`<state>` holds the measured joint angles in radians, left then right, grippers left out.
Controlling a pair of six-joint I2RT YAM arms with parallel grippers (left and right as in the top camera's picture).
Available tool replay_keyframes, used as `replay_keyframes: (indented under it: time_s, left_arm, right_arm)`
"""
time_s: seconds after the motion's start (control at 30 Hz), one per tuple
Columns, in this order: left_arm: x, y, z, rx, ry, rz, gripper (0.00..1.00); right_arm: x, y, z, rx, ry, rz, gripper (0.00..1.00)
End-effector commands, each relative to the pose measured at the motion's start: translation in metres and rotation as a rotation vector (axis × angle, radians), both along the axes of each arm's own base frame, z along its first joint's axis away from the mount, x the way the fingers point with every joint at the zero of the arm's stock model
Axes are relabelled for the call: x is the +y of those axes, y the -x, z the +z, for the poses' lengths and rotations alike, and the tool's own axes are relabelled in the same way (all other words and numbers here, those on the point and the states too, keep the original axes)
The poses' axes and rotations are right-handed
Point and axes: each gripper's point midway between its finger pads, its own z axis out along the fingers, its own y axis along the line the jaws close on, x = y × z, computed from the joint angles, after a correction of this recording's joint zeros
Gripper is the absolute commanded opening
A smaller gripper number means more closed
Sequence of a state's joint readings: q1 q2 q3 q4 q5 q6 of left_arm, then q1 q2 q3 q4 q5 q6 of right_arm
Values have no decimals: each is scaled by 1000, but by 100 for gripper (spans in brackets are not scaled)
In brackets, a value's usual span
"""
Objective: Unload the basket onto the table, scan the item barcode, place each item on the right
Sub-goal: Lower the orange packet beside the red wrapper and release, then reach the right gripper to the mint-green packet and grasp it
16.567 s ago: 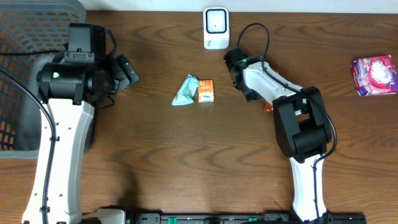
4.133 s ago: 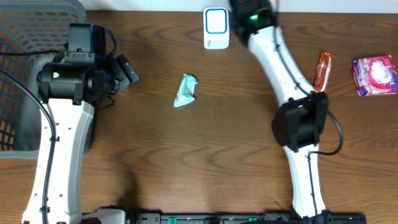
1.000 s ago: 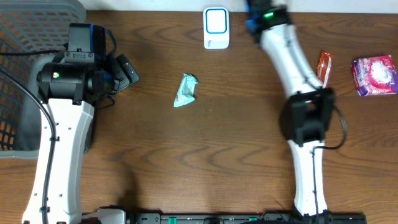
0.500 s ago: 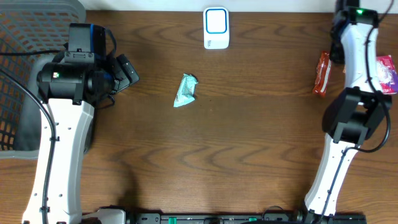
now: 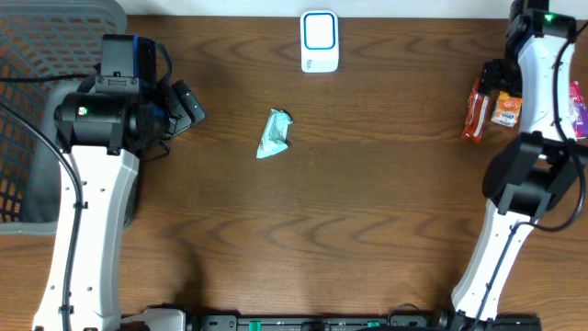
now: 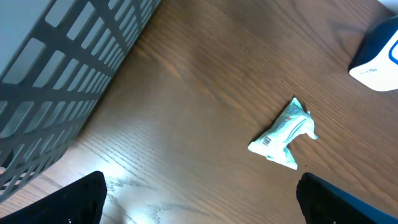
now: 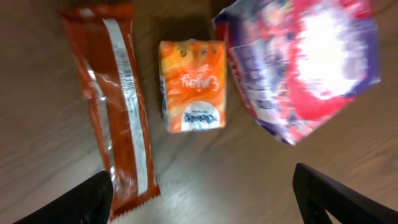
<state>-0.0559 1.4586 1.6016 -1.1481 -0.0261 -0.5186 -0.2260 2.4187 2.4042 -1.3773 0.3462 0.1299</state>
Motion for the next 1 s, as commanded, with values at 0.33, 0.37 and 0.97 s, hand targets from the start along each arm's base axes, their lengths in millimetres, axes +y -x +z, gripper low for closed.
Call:
replay_keyframes:
  time_s: [0.33, 0.37, 0.97]
  left_arm:
    - [2, 0, 2, -2, -14, -6, 98]
    - [2, 0, 2, -2, -14, -6, 98]
    - [2, 0, 2, -2, -14, -6, 98]
  right_arm:
    - [140, 42, 221, -516, -392, 265, 99]
    - [156, 45, 221, -504, -451, 295, 99]
    - [393, 45, 68, -144, -841, 553, 99]
